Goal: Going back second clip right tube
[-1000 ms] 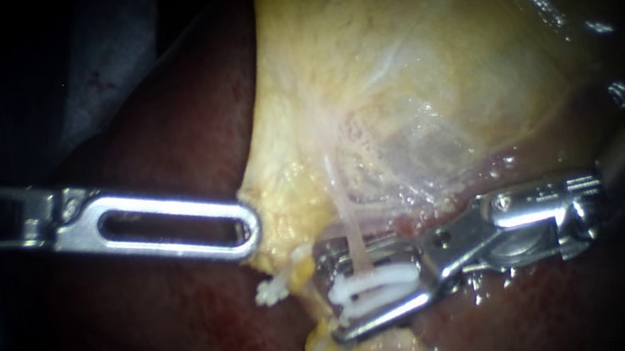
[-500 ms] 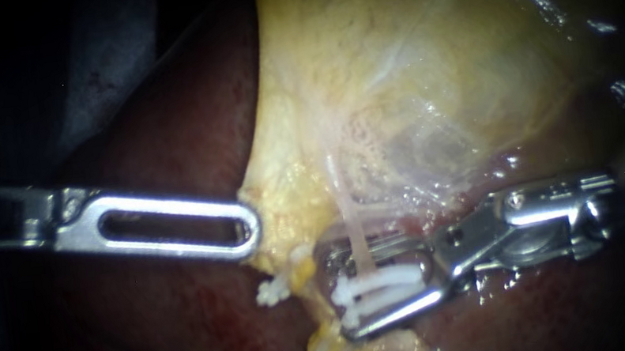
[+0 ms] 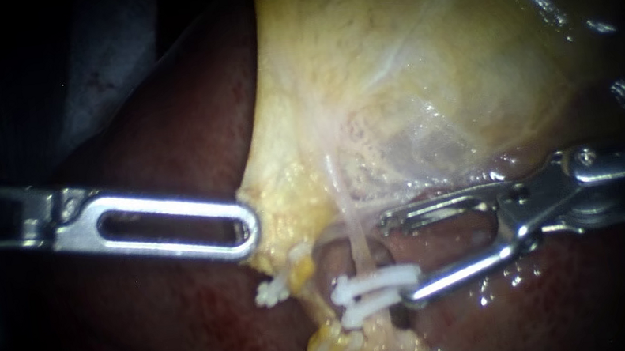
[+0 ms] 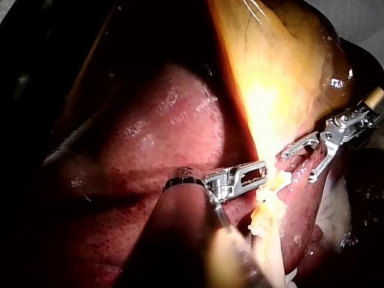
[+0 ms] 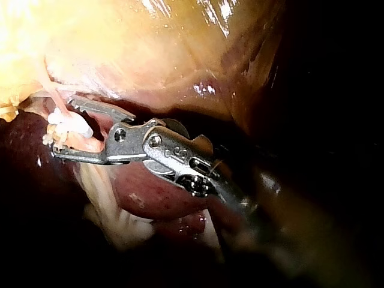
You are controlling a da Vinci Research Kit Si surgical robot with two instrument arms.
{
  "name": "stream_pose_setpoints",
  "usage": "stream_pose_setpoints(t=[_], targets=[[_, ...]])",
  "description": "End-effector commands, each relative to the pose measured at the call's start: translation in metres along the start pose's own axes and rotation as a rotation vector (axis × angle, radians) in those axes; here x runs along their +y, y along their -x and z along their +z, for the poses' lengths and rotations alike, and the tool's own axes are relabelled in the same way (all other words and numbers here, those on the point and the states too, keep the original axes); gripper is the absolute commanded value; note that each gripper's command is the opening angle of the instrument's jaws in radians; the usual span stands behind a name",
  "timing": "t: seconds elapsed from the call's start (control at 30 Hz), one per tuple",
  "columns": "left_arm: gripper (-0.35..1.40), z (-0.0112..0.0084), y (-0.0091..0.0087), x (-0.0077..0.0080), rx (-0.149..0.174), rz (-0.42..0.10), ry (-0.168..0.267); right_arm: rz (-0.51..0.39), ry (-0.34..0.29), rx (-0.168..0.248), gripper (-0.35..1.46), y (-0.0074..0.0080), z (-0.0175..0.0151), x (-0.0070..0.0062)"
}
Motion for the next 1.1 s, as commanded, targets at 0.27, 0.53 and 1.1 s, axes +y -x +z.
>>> stream_pose_setpoints(t=[0.27,0.53,1.1], targets=[[-0.35,0.0000,0.0000,0.0000,0.000,0.000,0.000,-0.110,0.044,0.015,0.54,-0.0030,-0.0030,-0.0002],[-0.35,0.0000,0.0000,0.0000,0.000,0.000,0.000,-0.165,0.064,0.019,0.58,-0.0041,-0.0052,-0.0003],[-0.35,0.0016,-0.0002,0.0018,-0.006,0.009,0.008,-0.168,0.098,0.027,0.60,-0.0043,-0.0060,-0.0007]])
